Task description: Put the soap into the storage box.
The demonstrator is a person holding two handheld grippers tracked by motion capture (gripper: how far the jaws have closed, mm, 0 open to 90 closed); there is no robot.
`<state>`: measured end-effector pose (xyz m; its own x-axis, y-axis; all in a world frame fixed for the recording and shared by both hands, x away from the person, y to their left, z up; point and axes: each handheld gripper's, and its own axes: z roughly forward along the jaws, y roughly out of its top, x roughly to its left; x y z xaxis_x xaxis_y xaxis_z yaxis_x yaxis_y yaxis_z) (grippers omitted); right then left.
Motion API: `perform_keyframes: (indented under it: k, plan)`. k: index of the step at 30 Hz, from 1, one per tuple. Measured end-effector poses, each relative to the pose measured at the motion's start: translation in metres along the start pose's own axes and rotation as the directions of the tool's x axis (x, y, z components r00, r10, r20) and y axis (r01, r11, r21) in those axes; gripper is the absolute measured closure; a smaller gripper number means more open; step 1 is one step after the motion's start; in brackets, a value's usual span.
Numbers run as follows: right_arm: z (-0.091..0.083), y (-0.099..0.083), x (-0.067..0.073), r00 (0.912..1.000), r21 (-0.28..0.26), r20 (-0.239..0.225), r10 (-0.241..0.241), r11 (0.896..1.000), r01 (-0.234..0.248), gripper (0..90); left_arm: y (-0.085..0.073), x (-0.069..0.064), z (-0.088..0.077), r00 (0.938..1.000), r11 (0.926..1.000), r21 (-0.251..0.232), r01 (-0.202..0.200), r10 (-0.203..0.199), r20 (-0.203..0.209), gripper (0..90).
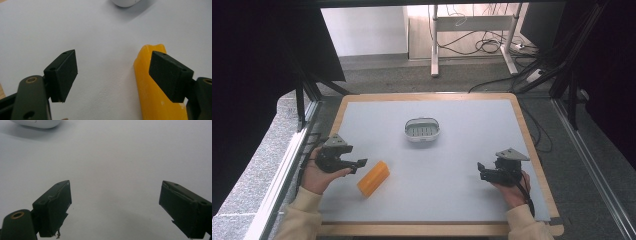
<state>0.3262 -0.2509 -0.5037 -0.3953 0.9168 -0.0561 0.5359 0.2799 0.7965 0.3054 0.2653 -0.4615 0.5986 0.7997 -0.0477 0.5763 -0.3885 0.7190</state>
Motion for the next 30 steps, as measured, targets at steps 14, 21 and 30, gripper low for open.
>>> perform_keyframes:
  k: [14, 21, 30]
  plan:
    - [-0.003, -0.001, 0.004, 0.9999, -0.017, 0.002, -0.011, 1.0, 0.011, 12.0, 0.003, -0.008, -0.01, 0.9989, 0.9985, 0.054, -0.004, 0.001, 0.047, 23.0]
    - [-0.001, -0.001, 0.004, 0.9999, -0.011, 0.007, -0.015, 1.0, 0.015, 12.0, 0.005, -0.012, -0.01, 0.9982, 0.9975, 0.069, -0.013, 0.009, 0.058, 23.0]
    - [-0.001, -0.001, 0.005, 0.9997, -0.011, 0.01, -0.023, 1.0, 0.024, 12.0, 0.008, -0.022, -0.011, 0.9958, 0.9969, 0.075, -0.024, 0.018, 0.09, 22.9]
